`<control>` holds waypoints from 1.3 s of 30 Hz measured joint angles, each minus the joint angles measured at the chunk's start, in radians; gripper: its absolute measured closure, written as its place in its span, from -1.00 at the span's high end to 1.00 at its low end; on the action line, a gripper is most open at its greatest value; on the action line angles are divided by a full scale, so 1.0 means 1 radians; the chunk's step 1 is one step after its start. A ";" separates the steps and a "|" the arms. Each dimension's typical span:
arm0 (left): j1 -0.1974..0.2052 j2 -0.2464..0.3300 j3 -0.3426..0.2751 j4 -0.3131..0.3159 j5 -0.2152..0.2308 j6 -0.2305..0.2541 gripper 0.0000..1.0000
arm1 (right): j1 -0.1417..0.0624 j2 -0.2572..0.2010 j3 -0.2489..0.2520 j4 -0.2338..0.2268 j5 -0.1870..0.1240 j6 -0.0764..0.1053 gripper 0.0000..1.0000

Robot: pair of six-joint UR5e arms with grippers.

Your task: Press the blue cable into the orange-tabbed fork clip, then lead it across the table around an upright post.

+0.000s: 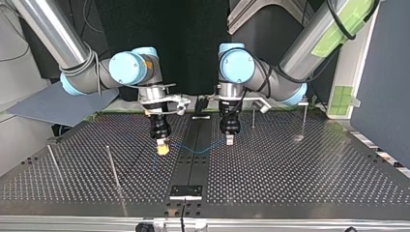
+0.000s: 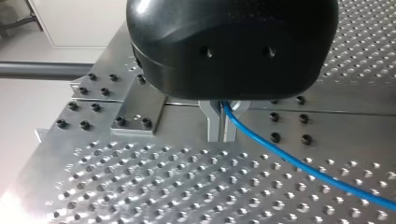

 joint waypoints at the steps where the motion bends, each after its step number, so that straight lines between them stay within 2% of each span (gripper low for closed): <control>1: -0.001 0.003 0.005 -0.005 0.000 0.000 -0.96 | -0.001 -0.003 0.000 0.000 0.000 0.001 -1.00; 15: -0.022 0.028 0.083 -0.068 -0.013 0.001 -0.96 | -0.011 -0.044 -0.013 0.001 -0.002 0.018 -1.00; 27: -0.051 0.030 0.162 -0.124 -0.024 0.012 -0.96 | -0.022 -0.079 -0.033 0.000 -0.009 0.047 -1.00; 34: -0.063 0.030 0.185 -0.136 -0.030 0.018 -0.96 | -0.045 -0.103 -0.034 0.003 -0.013 0.074 -1.00; 39: -0.073 0.029 0.209 -0.146 -0.035 0.023 -0.96 | -0.060 -0.110 -0.034 0.011 -0.014 0.083 -1.00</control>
